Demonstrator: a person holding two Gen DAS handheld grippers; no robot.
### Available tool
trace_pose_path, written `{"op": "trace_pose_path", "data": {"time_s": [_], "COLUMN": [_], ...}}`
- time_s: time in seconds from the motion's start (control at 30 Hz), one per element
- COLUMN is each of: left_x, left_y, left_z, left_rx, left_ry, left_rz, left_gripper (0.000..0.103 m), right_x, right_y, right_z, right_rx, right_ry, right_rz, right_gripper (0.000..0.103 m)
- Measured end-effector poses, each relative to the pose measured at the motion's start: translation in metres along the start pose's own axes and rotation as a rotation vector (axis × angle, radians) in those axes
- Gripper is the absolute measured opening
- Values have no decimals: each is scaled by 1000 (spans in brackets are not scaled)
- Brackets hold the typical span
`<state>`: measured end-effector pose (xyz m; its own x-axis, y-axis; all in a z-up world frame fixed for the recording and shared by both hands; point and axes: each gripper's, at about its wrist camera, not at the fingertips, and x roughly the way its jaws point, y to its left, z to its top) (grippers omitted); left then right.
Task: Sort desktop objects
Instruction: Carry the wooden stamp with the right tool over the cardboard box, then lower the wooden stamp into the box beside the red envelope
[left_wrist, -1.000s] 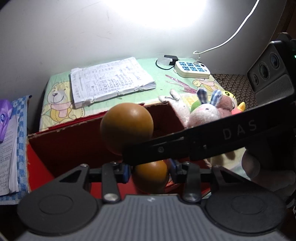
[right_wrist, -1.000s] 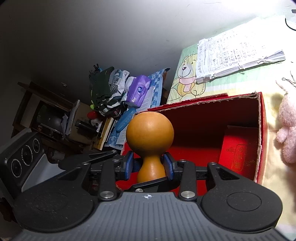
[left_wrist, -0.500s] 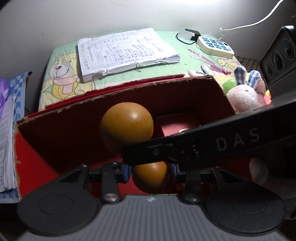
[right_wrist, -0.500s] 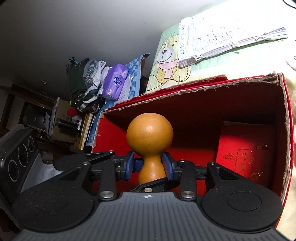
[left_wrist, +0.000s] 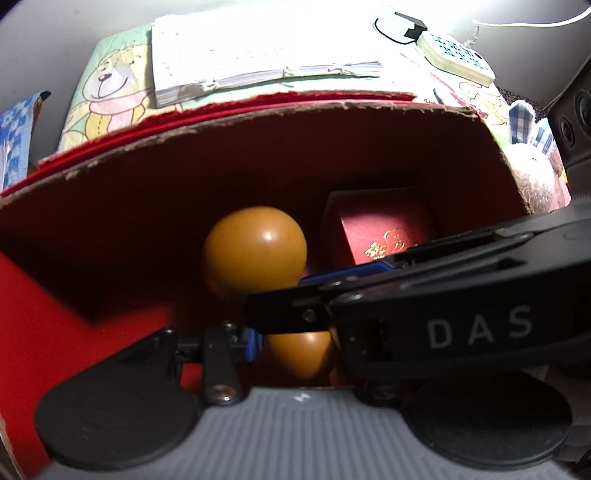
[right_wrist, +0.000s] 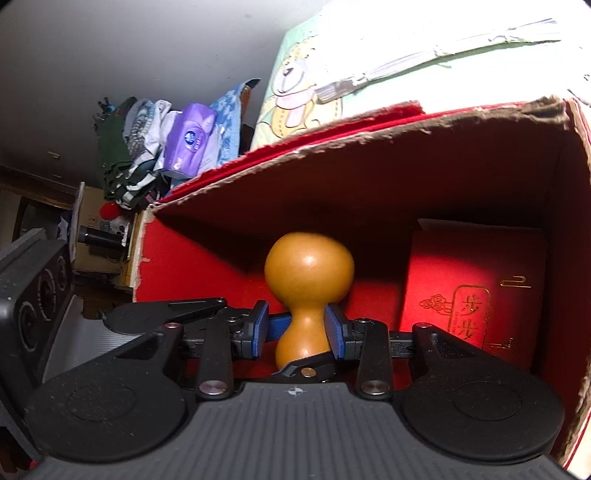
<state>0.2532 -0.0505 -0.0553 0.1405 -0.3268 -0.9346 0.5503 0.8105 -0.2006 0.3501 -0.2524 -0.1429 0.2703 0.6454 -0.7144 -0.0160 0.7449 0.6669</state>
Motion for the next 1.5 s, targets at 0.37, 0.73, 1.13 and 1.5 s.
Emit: {"op": "trace_pose_path", "data": {"time_s": [0.37,0.73,1.13,1.5], "left_x": [20,20,14,9], "left_y": [-1,-8,-17,-21], "left_z": [7,8,4,12], "left_rx": [6,48,65,80], "left_ry": [128,149,119,79], "left_rz": [-20,-43,28,84], "left_gripper": [42,44,45,45], "right_x": [10,4,0,2], "right_y": [-6,-10,-5,-5], "right_z": [3,0,-8,-3], "right_rx": [36,61,30,37], "right_ry": [28,-11,-50,-42], "right_rz": [-72,-85,-89,-97], "right_gripper": [37,37,38,37]}}
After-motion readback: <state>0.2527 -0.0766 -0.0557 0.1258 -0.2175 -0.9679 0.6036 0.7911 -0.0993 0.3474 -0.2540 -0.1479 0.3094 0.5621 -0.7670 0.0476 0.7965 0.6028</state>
